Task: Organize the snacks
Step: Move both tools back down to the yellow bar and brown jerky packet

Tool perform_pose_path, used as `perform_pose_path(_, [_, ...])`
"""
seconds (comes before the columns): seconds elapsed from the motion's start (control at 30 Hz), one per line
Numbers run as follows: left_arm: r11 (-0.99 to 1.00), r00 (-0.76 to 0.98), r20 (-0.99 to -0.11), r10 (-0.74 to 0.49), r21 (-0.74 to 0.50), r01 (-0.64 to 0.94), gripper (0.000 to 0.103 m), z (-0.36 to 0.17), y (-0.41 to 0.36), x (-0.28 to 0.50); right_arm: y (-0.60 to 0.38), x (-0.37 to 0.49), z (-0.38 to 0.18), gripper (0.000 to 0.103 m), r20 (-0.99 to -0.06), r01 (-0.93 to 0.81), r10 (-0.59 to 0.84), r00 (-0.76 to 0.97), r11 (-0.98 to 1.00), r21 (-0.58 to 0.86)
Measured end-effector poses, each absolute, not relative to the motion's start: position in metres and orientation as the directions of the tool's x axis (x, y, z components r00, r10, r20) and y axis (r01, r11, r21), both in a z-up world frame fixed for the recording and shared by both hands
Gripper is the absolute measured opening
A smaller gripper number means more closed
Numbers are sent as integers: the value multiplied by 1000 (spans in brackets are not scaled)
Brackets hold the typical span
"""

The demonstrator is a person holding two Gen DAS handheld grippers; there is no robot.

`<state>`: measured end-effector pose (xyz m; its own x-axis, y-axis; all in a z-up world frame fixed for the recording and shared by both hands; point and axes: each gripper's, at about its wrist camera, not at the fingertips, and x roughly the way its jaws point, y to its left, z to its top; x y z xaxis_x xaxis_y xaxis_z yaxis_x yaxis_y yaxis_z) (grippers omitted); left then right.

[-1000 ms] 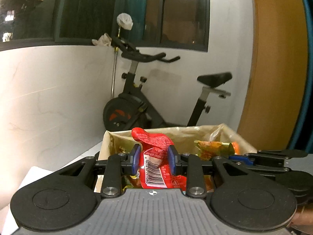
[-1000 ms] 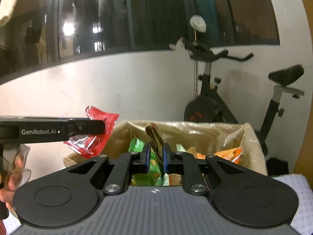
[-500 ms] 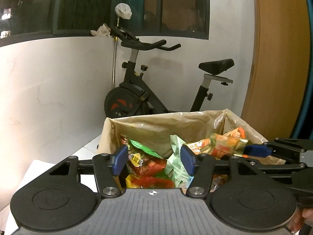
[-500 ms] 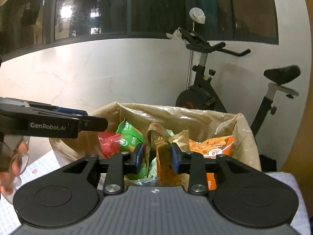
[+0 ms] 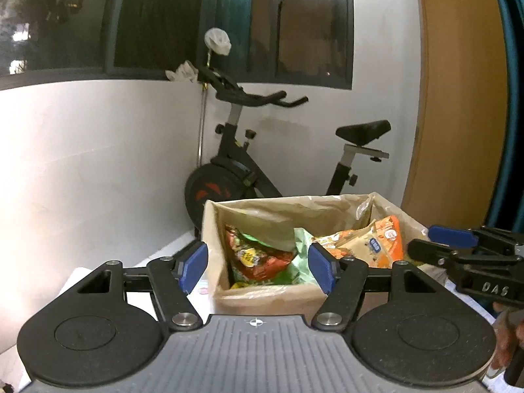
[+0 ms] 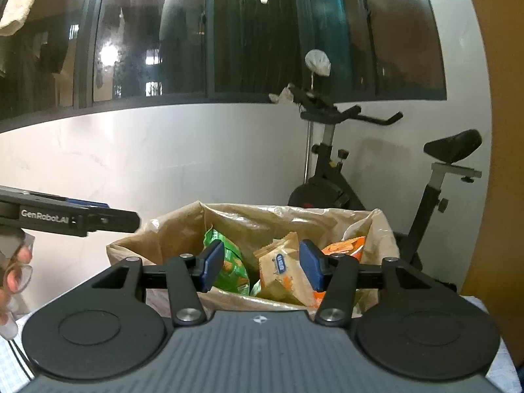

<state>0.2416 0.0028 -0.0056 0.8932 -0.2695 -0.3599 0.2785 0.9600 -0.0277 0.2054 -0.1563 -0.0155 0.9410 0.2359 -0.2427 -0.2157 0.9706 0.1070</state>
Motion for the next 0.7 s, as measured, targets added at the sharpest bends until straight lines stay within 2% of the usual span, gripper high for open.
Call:
perform_pose_path(0.3, [966, 902, -346, -257, -69, 249, 70, -29, 25, 212, -172, 173, -41, 55, -244, -161, 195, 950, 975, 154])
perform_pose_path(0.43, [966, 886, -386, -257, -79, 246, 70, -48, 30, 204, -182, 161, -58, 55, -268, -132, 174, 948, 977, 168])
perform_pose_path(0.7, [969, 828, -504, -247, -102, 227, 69, -95, 29, 211, -195, 152, -105, 55, -379, -83, 152, 913, 978, 193])
